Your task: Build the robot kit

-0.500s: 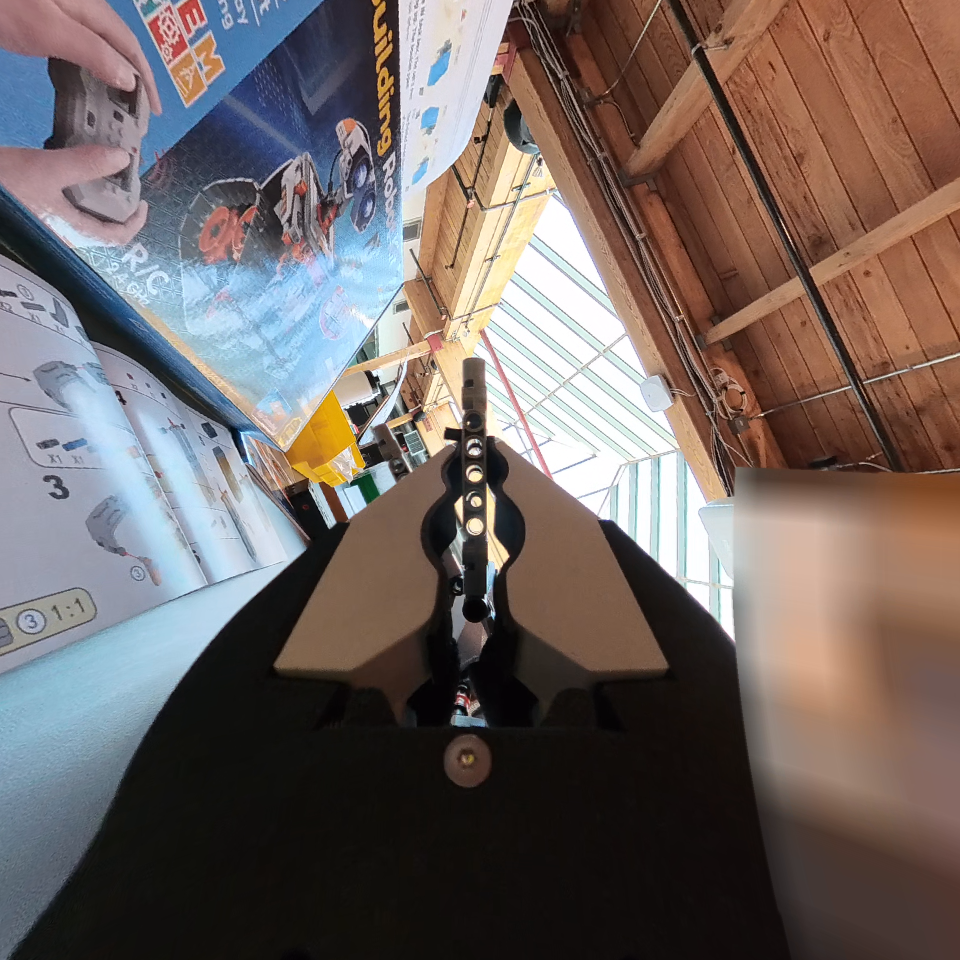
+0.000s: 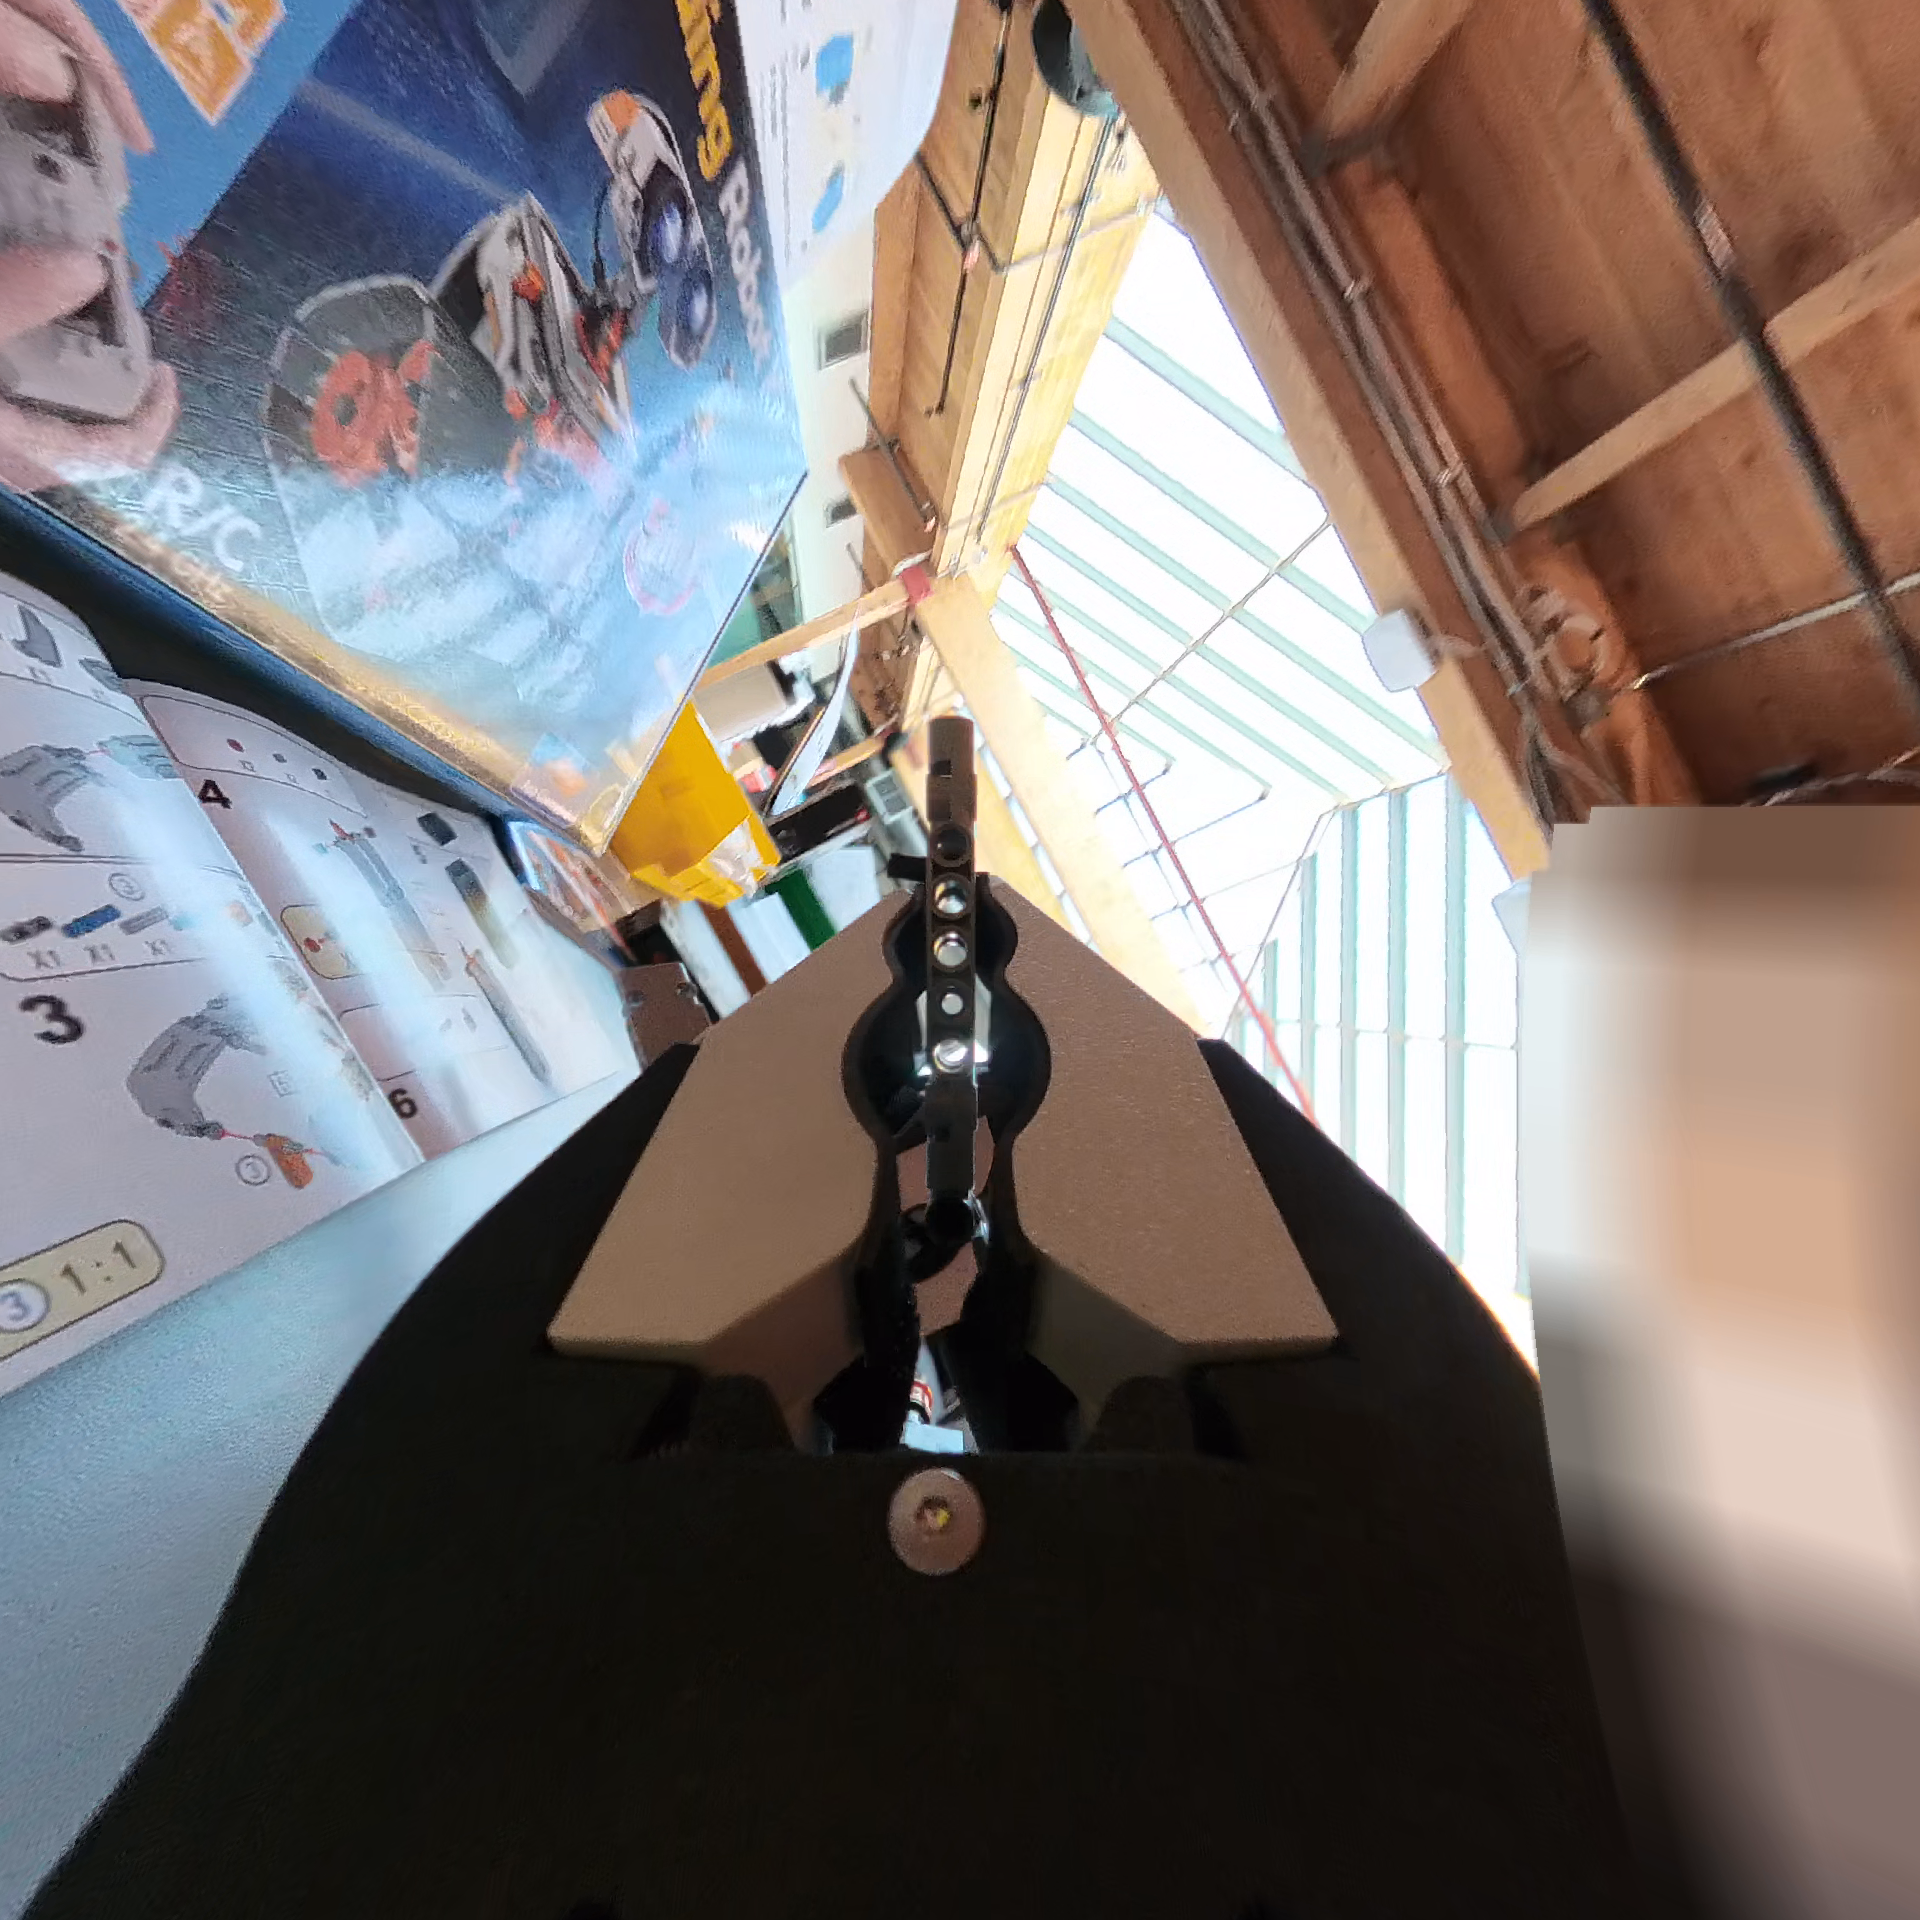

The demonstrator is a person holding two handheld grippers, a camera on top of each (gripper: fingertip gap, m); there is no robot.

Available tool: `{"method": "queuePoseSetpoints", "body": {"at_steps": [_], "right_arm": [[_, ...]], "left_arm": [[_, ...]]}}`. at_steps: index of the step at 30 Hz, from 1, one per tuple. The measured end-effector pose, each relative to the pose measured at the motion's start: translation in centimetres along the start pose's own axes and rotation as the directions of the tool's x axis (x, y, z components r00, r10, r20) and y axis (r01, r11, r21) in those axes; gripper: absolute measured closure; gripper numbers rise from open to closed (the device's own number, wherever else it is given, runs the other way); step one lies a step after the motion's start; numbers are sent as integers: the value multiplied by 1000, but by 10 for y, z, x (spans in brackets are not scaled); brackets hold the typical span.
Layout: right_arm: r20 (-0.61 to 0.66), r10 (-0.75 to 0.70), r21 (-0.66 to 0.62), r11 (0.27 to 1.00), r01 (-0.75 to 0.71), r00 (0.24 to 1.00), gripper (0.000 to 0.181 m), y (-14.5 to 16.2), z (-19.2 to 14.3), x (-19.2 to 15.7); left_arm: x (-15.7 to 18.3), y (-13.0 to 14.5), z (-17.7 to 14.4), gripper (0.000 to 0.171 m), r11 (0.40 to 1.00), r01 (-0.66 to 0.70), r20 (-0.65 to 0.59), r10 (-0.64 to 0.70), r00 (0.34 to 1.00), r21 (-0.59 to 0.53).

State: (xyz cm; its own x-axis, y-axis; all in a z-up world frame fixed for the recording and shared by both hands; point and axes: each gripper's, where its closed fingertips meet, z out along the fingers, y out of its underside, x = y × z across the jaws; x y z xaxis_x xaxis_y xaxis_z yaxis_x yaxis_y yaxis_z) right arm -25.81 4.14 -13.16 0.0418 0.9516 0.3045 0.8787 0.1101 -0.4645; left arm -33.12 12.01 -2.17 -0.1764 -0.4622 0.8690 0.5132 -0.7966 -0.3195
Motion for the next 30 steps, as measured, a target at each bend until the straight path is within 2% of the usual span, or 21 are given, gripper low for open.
{"method": "queuePoseSetpoints", "body": {"at_steps": [2, 4, 6, 9, 10, 11, 13, 14, 15, 16, 17, 19, 20, 22, 23, 24, 26, 27, 29, 30], "right_arm": [[76, 2, -247, 969, 17, 997, 176, 32, 0, -13], [150, 26, -343, 939, 28, 988, 176, 38, 3, -23], [203, 36, -374, 926, 44, 979, 175, 37, 9, -30], [188, 32, -323, 946, 31, 982, 175, 28, 15, -27], [182, 35, -277, 961, 17, 983, 167, 23, 15, -26], [186, 50, -207, 978, -11, 981, 152, 17, 13, -26], [211, 121, -14, 993, -121, 970, 144, -1, 0, -24], [206, 158, 125, 975, -186, 966, 144, -16, -9, -15], [189, 221, 283, 921, -268, 957, 145, -33, -20, 2], [213, 322, 423, 821, -384, 922, 153, -50, -31, 20], [308, 419, 503, 690, -520, 854, 160, -64, -40, 34], [537, 482, 521, 457, -721, 692, 158, -82, -49, 46], [589, 497, 485, 413, -771, 637, 156, -84, -45, 46], [567, 520, 448, 456, -769, 639, 148, -83, -29, 41], [575, 515, 467, 432, -772, 636, 154, -88, -30, 41], [635, 468, 478, 387, -788, 615, 174, -96, -37, 38], [719, 439, 436, 318, -842, 538, 176, -100, -42, 38], [745, 430, 415, 300, -859, 510, 176, -99, -43, 38], [751, 455, 395, 270, -878, 478, 176, -90, -41, 44], [753, 461, 390, 261, -883, 469, 176, -86, -41, 45]], "left_arm": [[2, 8, 4, 167, 997, -41, 15, 42, 999, -58], [2, 15, 8, 168, 992, -65, 27, 68, 997, -107], [3, 19, 10, 168, 987, -82, 29, 87, 996, -136], [2, 22, 11, 168, 983, -81, 32, 88, 996, -167], [1, 23, 11, 168, 982, -76, 31, 83, 996, -172], [2, 24, 11, 168, 982, -71, 27, 77, 997, -175], [4, 29, 13, 167, 977, -60, 12, 64, 998, -204], [7, 34, 15, 167, 971, -62, 1, 64, 998, -229], [9, 39, 18, 168, 965, -74, -11, 74, 997, -252], [11, 44, 20, 168, 957, -95, -18, 94, 995, -273], [12, 48, 22, 168, 949, -122, -20, 122, 992, -290], [13, 53, 24, 167, 935, -180, -21, 182, 983, -304], [13, 54, 25, 167, 931, -202, -19, 206, 978, -303], [17, 51, 25, 167, 930, -236, -27, 238, 971, -283], [17, 51, 25, 167, 926, -246, -27, 249, 968, -287], [18, 52, 25, 167, 922, -249, -35, 250, 968, -295], [25, 51, 25, 166, 925, -237, -81, 223, 971, -297], [26, 51, 25, 159, 922, -234, -91, 216, 972, -308], [21, 45, 23, 129, 917, -225, -57, 219, 974, -330], [16, 42, 20, 127, 912, -221, -31, 225, 974, -346]]}}
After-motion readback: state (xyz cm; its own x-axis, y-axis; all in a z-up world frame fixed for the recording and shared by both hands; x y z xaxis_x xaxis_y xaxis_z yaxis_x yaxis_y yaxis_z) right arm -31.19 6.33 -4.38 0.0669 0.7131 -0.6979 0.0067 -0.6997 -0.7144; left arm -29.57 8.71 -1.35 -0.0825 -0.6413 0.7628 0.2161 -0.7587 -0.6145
